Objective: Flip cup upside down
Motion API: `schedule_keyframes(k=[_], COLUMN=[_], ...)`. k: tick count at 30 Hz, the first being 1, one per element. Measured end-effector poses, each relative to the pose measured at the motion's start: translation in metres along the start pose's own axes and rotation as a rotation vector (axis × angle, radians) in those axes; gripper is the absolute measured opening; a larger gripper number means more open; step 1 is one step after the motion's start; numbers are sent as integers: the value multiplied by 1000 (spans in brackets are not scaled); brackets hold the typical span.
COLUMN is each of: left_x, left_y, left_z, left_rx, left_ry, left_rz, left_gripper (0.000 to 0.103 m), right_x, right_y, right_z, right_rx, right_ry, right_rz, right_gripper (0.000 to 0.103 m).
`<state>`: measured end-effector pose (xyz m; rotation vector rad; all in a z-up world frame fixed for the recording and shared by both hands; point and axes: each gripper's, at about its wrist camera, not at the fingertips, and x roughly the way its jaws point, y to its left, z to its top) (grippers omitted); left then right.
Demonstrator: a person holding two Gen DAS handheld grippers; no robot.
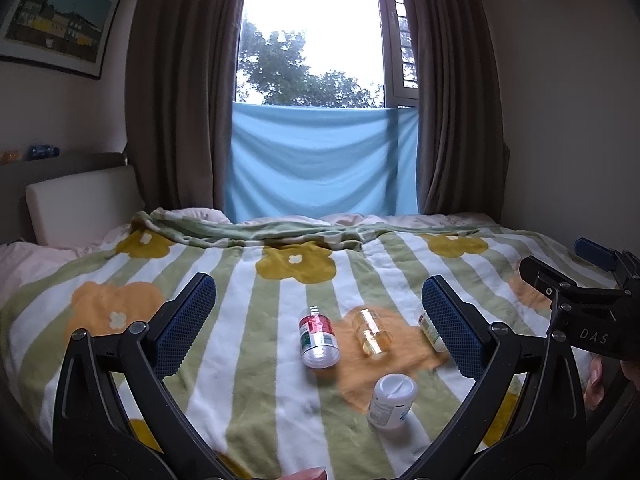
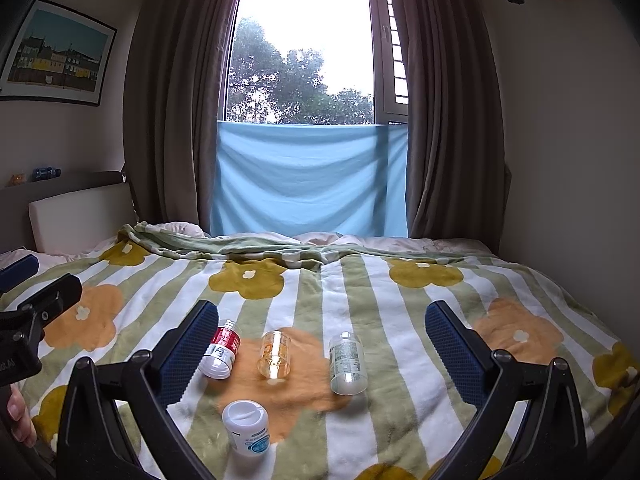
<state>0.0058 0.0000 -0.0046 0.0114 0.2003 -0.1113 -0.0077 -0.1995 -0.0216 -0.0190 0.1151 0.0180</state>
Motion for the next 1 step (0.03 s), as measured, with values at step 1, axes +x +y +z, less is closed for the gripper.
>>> schedule_keyframes(k=[1], left_x=[0], left_y=[0], left_z=[0], left_rx=[1], left_ry=[-1], left_rz=[2], left_gripper=[103], right_x=[0], right_y=[0], right_z=[0], right_rx=[0], right_ry=[0], right_rz=[0], right_gripper=[103])
